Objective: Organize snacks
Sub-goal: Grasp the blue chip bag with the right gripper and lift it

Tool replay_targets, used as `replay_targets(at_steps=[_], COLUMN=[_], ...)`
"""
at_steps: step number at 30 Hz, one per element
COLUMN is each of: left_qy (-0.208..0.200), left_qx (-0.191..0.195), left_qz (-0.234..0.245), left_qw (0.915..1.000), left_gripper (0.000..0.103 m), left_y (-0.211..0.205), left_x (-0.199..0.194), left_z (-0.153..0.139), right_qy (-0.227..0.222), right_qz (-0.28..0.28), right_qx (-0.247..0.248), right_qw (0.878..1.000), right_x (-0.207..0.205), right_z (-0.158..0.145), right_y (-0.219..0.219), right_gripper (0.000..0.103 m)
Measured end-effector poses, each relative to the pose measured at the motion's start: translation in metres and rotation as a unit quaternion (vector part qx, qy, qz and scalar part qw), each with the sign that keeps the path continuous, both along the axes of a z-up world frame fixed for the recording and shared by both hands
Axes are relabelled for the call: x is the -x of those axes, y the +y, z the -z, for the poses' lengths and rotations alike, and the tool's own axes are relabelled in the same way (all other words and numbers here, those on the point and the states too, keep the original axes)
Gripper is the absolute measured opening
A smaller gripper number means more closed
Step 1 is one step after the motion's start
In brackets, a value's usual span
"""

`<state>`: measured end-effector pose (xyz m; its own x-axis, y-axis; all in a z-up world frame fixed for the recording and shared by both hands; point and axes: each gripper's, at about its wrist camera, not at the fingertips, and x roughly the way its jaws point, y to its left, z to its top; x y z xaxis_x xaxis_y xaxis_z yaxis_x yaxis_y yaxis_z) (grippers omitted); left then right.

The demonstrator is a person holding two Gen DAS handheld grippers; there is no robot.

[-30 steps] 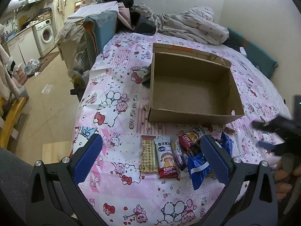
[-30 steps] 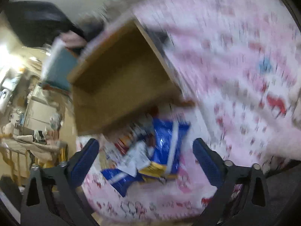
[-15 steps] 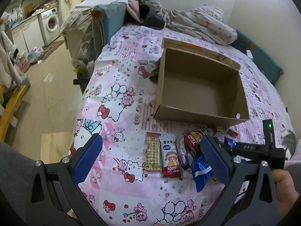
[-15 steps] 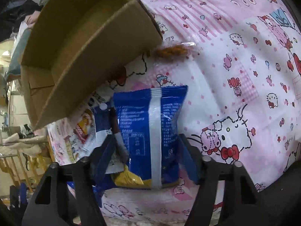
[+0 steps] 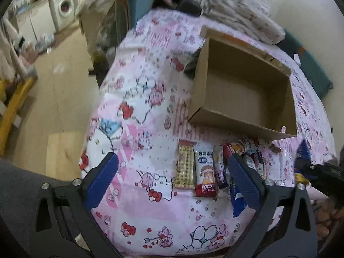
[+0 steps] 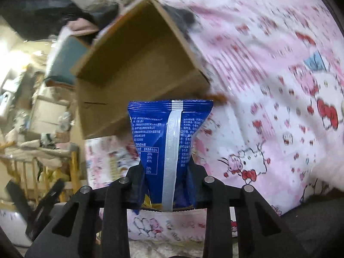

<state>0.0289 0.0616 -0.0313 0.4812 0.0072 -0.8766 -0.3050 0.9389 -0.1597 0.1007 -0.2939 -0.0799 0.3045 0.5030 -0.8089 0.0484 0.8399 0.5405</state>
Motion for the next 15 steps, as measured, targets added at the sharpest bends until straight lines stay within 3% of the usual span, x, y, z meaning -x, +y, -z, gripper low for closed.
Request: replay_targets(at_steps=[5, 9, 15], left_qy=[0.054, 0.121, 0.188], left_qx=[0.039, 0.064, 0.051], left_qz=[-0.007, 0.007, 0.029], left_qw=[0.9978, 0.9906, 0.9805], left_gripper=[0.077, 0.058, 0.051], left_y=[0.008, 0.006, -0.010], left_x=[-0.013, -0.031, -0.056], left_z=[0.023, 0.055, 0.098], right_qy=[-0.006, 0.007, -0.009], right_qz=[0.004, 0.015, 0.009], right_qx=[-0.019, -0.039, -0.040], right_qw=[1.000, 0.999, 0.999], right_x=[0.003, 0.001, 0.000], right_z=[0.004, 0.011, 0.008], right_y=[-0.003, -0.007, -0.005], right_gripper=[0.032, 0.032, 0.032])
